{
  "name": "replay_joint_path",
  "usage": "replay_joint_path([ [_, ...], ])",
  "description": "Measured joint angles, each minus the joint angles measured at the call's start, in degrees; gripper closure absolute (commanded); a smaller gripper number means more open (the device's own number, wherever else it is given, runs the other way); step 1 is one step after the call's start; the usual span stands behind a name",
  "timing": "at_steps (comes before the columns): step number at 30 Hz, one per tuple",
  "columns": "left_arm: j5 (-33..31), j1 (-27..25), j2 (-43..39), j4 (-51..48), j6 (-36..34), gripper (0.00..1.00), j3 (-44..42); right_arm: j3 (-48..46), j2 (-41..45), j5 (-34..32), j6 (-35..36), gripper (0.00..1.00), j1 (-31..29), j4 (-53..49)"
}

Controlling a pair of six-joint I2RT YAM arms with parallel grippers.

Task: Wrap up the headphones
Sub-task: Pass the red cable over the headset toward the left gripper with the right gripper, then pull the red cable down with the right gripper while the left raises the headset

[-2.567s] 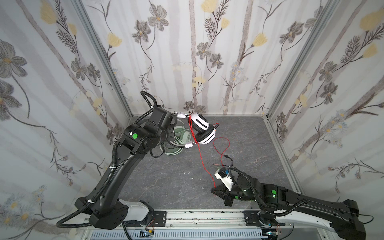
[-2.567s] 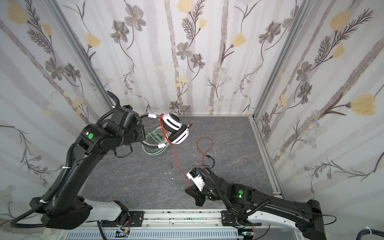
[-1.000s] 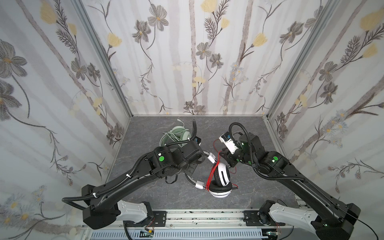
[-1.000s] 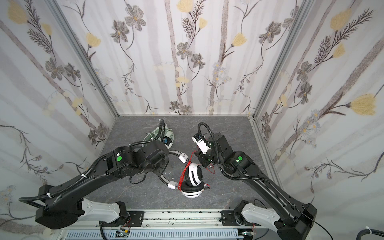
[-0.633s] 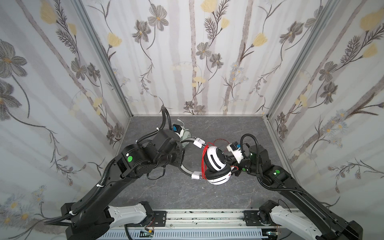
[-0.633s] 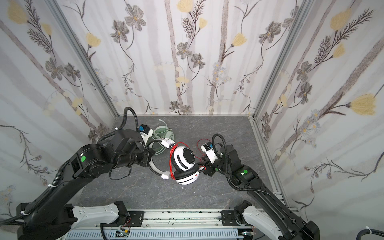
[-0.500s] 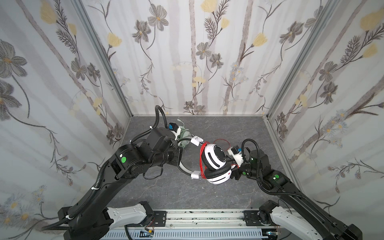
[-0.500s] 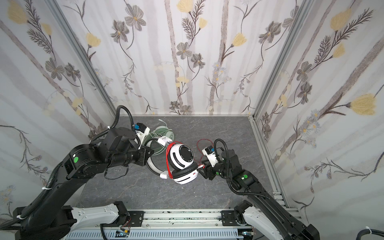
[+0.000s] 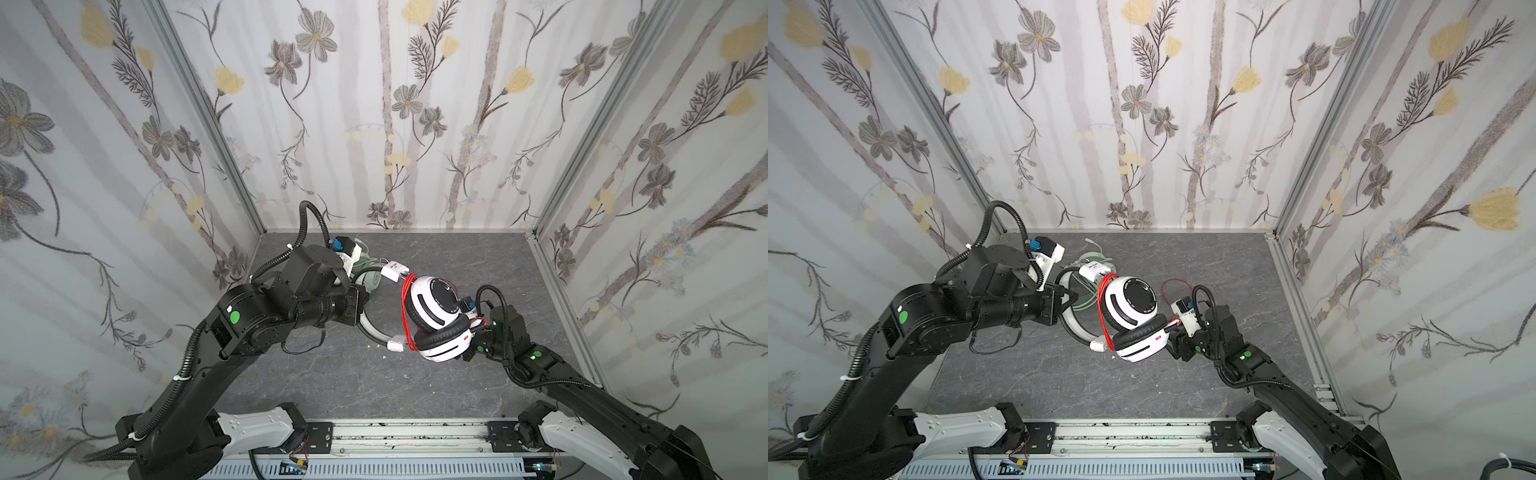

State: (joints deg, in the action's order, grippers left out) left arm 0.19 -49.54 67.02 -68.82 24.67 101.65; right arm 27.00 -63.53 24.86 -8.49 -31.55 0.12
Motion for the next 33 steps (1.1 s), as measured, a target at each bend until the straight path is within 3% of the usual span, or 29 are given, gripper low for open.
replay_joint_path([
  [17,-0.6,0.2,-1.5,-2.6,1.7,1.00,1.6,16.8,-31.3,-2.7,5.0,0.41,0.0,6.1],
  [18,-0.6,0.3,-1.6,-2.7,1.9,1.00,1.7,17.5,-32.1,-2.6,5.3,0.45,-0.1,6.1],
  [19,-0.6,0.4,-1.6,-2.7,2.1,1.00,1.7,18.0,-32.9,-2.4,5.8,0.55,-0.2,6.5],
  [21,-0.6,0.6,-1.6,-2.7,2.2,1.00,1.9,18.6,-34.3,-1.6,6.4,0.85,-0.3,6.8],
  [23,-0.7,1.0,-1.6,-2.8,2.3,1.00,2.0,18.8,-35.4,-0.3,6.9,1.00,-0.5,6.9],
  [28,-3.1,3.1,-1.5,-3.1,3.1,1.00,2.2,14.7,-33.3,0.7,7.3,1.00,-2.8,6.8],
  [33,-6.6,7.5,-1.3,-3.5,5.1,1.00,2.0,7.4,-22.2,-2.3,4.9,1.00,-7.5,4.2],
])
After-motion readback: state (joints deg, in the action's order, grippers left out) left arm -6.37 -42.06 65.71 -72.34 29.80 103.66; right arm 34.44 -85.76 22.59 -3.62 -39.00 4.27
